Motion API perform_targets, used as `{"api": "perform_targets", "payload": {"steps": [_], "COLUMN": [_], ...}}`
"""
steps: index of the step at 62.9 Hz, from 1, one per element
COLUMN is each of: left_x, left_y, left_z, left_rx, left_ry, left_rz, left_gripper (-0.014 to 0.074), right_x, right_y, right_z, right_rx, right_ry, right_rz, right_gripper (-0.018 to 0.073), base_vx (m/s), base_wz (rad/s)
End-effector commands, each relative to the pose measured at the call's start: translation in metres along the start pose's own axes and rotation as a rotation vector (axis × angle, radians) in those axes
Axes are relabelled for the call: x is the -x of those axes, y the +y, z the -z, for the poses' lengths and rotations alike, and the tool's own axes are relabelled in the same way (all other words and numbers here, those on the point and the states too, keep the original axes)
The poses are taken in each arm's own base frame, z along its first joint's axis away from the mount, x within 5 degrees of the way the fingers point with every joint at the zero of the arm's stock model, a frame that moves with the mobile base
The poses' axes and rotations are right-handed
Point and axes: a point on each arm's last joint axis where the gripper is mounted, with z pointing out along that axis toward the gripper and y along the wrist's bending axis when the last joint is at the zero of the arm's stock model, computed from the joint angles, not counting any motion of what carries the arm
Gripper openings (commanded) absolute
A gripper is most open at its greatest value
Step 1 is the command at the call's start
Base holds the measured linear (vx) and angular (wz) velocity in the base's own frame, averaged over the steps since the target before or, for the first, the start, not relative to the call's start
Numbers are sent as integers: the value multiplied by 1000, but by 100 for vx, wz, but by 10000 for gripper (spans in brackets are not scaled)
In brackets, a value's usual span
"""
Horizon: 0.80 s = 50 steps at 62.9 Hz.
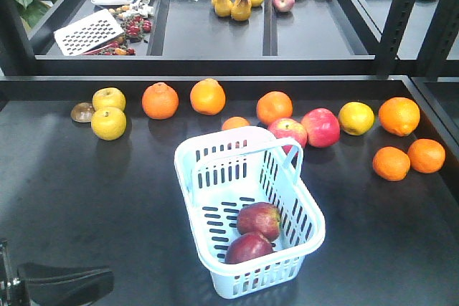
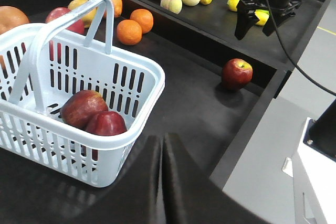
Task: Pick three apples into basket with both arms
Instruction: 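Reach the right gripper to the third red apple and grasp it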
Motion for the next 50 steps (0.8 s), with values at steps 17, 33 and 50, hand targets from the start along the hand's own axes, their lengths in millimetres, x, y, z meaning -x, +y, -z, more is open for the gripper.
{"api": "perform_targets", "payload": {"steps": [17, 33, 50], "left_x": [4, 4, 4], "left_y": [1, 2, 2], "left_z": [1, 1, 1], "left_rx": [27, 29, 29], "left_ry": [11, 10, 10], "left_rz": [-52, -52, -52], "left_gripper": [-6, -6, -6], "right_x": [18, 23, 25], "right_y": [-2, -3, -4], "right_z": [-28, -58, -87], "right_rx": [-33, -63, -92], "right_ry": [19, 80, 145], "right_rz": [72, 99, 125], "right_gripper": [603, 592, 592], "base_vx": [0, 0, 0], "base_wz": [0, 0, 0]}}
